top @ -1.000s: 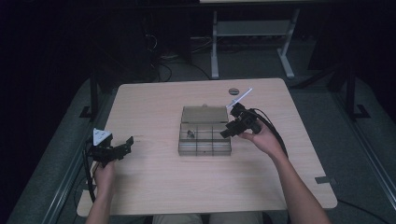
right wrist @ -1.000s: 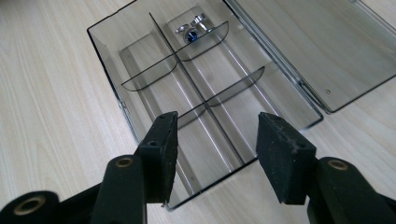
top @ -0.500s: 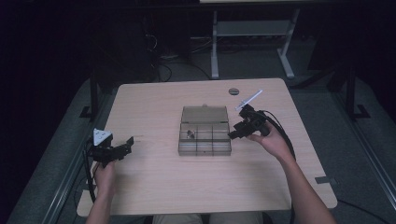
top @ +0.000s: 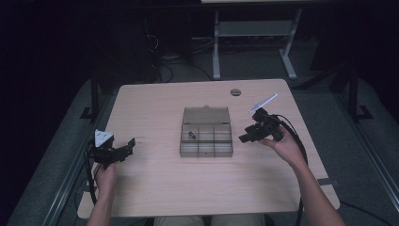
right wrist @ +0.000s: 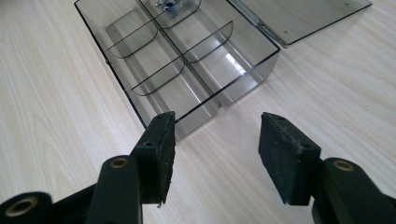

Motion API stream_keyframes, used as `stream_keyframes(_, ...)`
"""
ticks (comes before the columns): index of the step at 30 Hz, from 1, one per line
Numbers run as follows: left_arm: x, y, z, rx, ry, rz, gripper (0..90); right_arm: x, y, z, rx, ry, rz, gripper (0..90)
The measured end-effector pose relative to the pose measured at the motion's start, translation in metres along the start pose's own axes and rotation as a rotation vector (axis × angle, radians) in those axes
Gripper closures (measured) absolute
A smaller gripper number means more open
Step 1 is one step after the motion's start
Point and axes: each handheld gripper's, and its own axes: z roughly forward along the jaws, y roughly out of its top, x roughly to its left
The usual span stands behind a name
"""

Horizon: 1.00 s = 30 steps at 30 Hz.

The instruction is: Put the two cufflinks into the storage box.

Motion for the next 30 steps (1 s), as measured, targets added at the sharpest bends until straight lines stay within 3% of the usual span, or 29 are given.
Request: stream_keyframes(30,0.0,0.0,0.001,0.003,0.0,0.005,12.9,-0.012,-0.056,-0.019,-0.035,-0.014,0.081,44.0)
